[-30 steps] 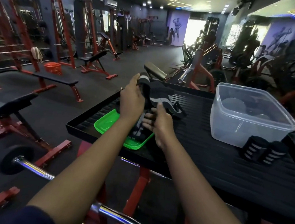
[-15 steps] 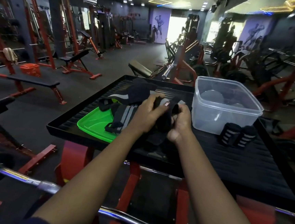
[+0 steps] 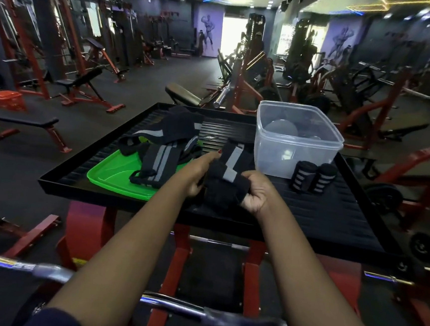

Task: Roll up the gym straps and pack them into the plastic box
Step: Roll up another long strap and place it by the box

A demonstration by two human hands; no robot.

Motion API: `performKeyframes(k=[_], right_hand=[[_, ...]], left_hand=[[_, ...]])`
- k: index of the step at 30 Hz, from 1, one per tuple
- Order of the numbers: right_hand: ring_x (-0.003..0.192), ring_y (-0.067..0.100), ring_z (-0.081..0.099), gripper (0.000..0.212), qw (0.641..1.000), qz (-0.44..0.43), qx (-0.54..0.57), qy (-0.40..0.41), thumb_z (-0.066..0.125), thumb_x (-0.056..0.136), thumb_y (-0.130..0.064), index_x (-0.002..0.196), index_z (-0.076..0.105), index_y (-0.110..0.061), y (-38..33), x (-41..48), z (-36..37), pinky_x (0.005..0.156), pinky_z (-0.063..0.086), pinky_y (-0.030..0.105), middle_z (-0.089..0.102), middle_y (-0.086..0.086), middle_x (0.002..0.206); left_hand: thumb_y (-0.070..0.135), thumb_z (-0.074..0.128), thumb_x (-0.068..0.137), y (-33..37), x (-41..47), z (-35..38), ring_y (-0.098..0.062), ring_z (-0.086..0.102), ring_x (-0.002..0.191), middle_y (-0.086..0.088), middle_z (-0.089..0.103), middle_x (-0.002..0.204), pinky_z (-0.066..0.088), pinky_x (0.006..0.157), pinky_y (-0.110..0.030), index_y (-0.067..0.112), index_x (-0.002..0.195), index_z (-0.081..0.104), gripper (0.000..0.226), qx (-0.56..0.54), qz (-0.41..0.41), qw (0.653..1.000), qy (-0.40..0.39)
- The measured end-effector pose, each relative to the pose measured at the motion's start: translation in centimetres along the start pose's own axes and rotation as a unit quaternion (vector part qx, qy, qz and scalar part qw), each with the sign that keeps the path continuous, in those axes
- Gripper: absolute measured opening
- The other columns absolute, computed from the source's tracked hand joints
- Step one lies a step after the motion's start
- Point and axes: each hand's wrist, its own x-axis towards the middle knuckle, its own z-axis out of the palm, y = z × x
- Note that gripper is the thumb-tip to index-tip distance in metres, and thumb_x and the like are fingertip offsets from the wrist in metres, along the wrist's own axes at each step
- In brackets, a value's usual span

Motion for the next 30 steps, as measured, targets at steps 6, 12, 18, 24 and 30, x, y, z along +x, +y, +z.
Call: performKeyframes(k=[6,12,18,24,30], right_hand=[[0.046,0.031,0.067,0.020,0.996,0.042,0.070,-0.046,0.046,0.078,0.024,0.089,0.059,0.014,-1.0,-1.4,-0.4,0.041,0.054,0.026,0.054,0.037,0.089],[0.061,0.021,0.066,0.016,0.969,-0.060,-0.241,0.001,0.049,0.094,-0.004,0.088,0.061,-0.013,-0.1,-1.4,-0.7,0.051,0.053,0.026,0.070,0.009,0.077],[0.088,0.023,0.061,0.034,0.910,-0.155,-0.364,0.125,0.052,0.090,-0.044,0.093,0.063,-0.013,-0.2,-0.1,-0.8,0.077,0.049,0.035,0.064,0.005,0.097],[0.084,0.025,0.065,0.022,0.930,-0.198,-0.299,0.083,0.056,0.089,-0.027,0.096,0.059,-0.006,0.5,0.7,-0.1,0.073,0.053,0.036,0.069,0.017,0.102],[0.062,0.018,0.055,0.023,0.917,-0.144,-0.365,0.075,0.055,0.084,-0.035,0.080,0.062,-0.013,0.6,0.6,-0.3,0.050,0.036,0.023,0.064,0.005,0.079]], left_hand=[[0.019,0.039,0.097,-0.6,0.2,0.6,-0.008,0.049,0.042,0.000,0.058,0.046,0.052,0.043,-0.022,0.011,0.075,0.058,0.030,-0.089,-0.038,0.995,-0.028],[0.005,0.043,0.094,-1.4,-0.2,0.1,-0.019,0.060,0.056,-0.009,0.064,0.062,0.053,0.043,-0.023,0.008,0.079,0.057,0.020,-0.038,-0.032,0.998,-0.029],[0.002,0.038,0.081,-2.0,0.1,-0.5,-0.023,0.064,0.052,-0.012,0.066,0.063,0.054,0.052,-0.025,0.001,0.075,0.061,0.024,-0.063,-0.043,0.996,-0.046],[0.030,0.050,0.095,-2.0,0.8,-0.1,-0.016,0.064,0.055,-0.005,0.068,0.068,0.054,0.050,-0.022,0.013,0.084,0.063,0.024,-0.120,0.024,0.992,-0.020],[0.014,0.060,0.091,-2.1,1.6,0.2,-0.019,0.067,0.052,-0.015,0.068,0.075,0.056,0.052,-0.029,0.002,0.082,0.067,0.016,-0.112,0.028,0.993,0.030]])
